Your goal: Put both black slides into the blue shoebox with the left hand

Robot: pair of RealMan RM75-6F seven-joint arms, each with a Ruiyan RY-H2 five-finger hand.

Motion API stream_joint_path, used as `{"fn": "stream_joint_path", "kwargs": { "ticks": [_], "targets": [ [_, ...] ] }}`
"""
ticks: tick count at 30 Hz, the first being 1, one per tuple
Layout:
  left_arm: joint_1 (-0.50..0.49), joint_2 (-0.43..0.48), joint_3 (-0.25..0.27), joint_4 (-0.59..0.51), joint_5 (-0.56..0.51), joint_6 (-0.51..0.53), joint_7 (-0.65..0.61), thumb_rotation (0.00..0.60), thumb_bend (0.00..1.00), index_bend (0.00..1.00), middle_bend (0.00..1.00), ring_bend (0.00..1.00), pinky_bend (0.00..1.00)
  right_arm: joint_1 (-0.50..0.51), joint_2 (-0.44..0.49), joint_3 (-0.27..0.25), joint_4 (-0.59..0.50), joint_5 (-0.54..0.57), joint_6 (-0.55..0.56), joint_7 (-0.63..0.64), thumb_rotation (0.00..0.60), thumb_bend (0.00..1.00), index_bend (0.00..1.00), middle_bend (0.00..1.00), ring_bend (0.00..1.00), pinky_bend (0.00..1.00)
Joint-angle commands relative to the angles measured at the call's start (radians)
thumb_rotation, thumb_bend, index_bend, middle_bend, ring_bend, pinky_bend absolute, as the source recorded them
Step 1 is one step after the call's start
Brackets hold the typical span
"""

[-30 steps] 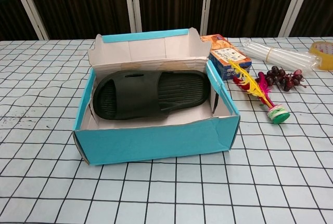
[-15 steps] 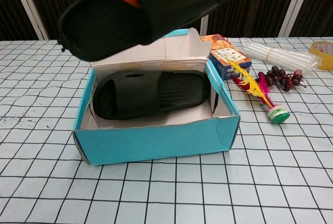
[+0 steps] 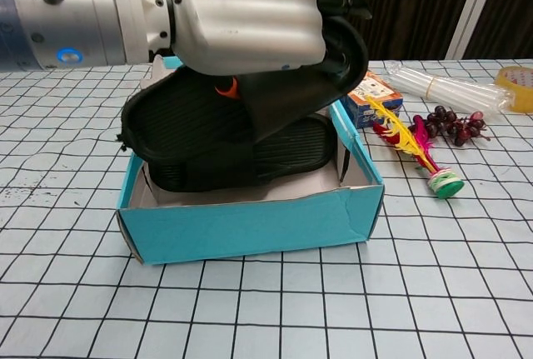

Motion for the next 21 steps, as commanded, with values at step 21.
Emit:
{"fn": "stream_joint_path", "kwargs": {
  "ticks": [21],
  "targets": [
    [-0.001, -0.134, 0.058, 0.120, 0.030, -0.013, -0.068, 0.600, 0.41, 0.49, 0.51, 0.05, 0.05, -0.004, 0.003, 0.003, 0.004, 0.006, 0.002, 0.010, 0.600, 0.31, 0.15, 0.11, 0.18, 0.14]
  ]
}}
